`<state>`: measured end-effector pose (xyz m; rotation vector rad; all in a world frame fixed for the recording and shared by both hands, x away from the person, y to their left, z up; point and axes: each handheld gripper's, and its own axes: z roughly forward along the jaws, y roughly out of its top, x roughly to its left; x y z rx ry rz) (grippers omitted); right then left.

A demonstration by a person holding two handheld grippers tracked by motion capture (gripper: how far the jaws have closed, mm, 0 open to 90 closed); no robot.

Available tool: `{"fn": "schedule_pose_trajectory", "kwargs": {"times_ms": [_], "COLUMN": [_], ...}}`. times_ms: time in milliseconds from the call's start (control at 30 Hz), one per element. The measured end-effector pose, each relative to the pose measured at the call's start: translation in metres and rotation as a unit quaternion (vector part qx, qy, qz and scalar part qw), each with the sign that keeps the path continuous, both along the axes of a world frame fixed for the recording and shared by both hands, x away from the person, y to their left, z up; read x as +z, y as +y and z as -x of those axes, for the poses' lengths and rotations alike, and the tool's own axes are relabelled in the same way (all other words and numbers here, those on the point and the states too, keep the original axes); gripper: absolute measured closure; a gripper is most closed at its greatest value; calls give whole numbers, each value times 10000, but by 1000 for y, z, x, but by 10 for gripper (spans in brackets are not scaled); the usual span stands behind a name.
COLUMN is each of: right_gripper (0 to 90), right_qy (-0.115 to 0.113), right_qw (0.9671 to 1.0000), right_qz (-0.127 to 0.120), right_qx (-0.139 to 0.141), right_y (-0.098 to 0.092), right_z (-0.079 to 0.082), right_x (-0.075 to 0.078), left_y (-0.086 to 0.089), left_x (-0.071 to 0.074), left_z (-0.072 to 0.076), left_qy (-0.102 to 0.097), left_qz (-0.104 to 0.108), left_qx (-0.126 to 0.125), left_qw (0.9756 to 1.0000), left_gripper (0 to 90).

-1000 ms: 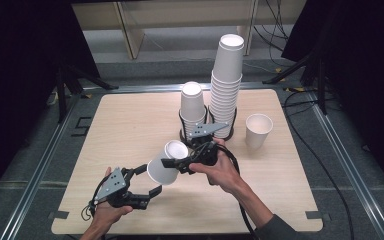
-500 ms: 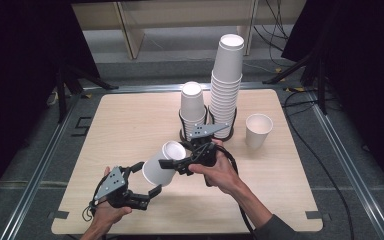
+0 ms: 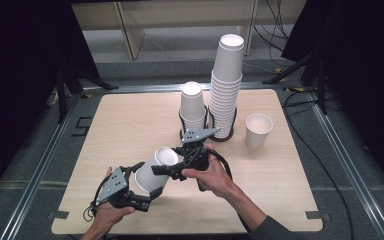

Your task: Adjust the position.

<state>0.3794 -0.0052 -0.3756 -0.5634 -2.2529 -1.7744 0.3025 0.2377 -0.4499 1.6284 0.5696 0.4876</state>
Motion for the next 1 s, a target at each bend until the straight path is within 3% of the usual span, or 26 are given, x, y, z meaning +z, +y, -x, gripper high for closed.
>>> {"fn": "schedule_pose_trajectory", "kwargs": {"times_ms": [667,867,933,1000], "right_gripper": [234,174,159,156], "right_qy": [-18,-209,-228,-399], "right_qw": [9999,9994,9987,9971], "right_qz": [-20,281,442,630], "right_qx": [109,80,85,118], "right_y": [1,1,-1,-4], "right_z": [-1,1,2,3], "right_x": [-2,2,5,10], "left_y": [0,0,2,1], "left_x": [2,2,2,2], "left_z": [0,1,1,3], "left_qy": [29,56,97,112], "left_qz": [-110,-214,-356,-390], "left_qx": [-122,-136,-119,-156], "left_qw": [9999,9997,9992,9991], "left_gripper": [104,122,124,127]}}
